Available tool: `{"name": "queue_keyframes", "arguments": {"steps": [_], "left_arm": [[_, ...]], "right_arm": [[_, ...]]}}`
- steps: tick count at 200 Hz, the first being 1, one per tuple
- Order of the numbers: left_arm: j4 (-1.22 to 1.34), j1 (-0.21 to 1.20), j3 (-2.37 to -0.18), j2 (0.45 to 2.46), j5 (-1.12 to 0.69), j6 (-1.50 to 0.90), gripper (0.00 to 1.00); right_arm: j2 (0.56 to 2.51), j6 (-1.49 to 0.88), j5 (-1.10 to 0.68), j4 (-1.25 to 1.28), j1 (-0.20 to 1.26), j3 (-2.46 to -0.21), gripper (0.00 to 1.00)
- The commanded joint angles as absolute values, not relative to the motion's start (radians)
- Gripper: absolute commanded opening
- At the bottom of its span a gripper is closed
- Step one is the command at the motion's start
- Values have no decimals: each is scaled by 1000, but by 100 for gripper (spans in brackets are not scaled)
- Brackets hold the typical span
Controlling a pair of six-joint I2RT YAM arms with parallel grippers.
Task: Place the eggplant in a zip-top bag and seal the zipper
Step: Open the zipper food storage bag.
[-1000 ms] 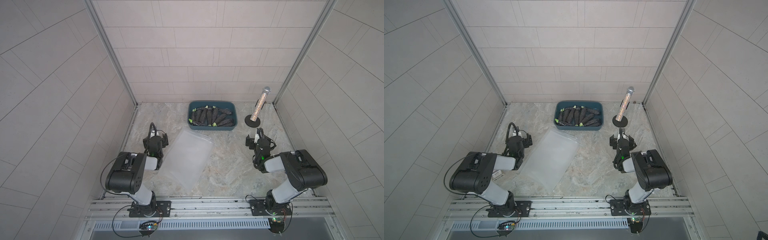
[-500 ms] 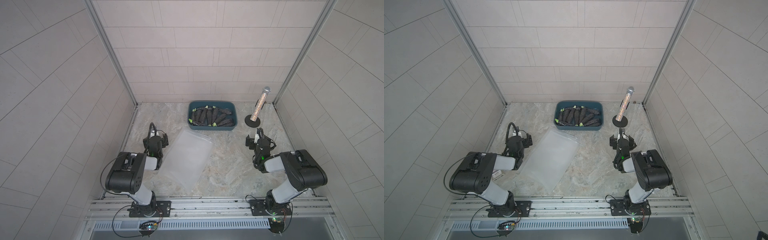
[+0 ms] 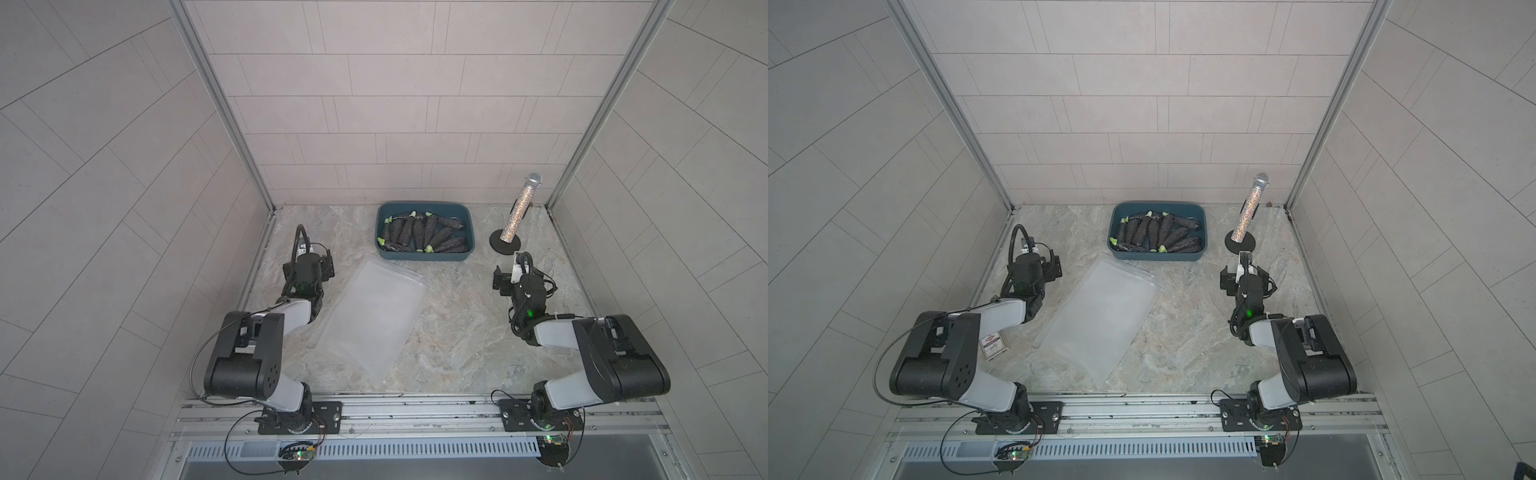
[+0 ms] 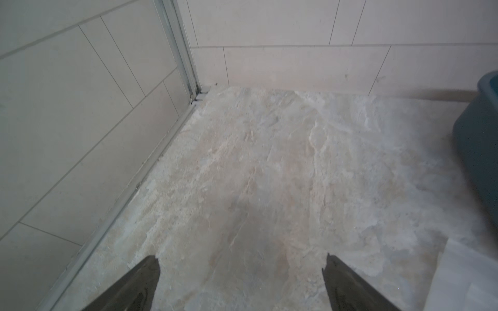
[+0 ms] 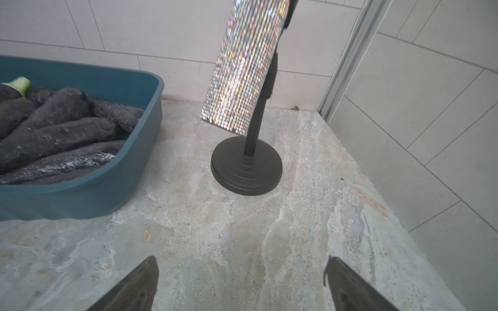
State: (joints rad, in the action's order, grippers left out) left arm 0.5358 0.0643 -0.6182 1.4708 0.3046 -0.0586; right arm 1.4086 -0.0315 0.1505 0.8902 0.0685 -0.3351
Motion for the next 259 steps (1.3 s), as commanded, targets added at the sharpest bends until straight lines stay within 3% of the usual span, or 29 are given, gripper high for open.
{"name": "queue_keyframes", "arguments": {"steps": [1,23,66,109,163,219,259], "left_arm": [[322,71,-694,1395,328,-111,98],[103,125,-822,1379,316,-211,93],[-243,322,-945,1392,414,-397,94],[-501,408,-1040,1486,310,-530,95],[-529,447,-1120,1642,235,-584,95],[-523,628,-1189,1761,268,-603,95],[-491,651,-1212,1846,241,-595,94]], "right_arm": [[1332,5,143,704,97,-391,96],[1274,-16,181,576,145,-443,96],[1186,-155,205,406,211,-499,96],[1170,-249,189,250,303,-529,95],[1194,-345,213,210,415,-490,94],[1226,-371,233,219,425,-466,94],[1227,-374,233,201,425,-465,94]]}}
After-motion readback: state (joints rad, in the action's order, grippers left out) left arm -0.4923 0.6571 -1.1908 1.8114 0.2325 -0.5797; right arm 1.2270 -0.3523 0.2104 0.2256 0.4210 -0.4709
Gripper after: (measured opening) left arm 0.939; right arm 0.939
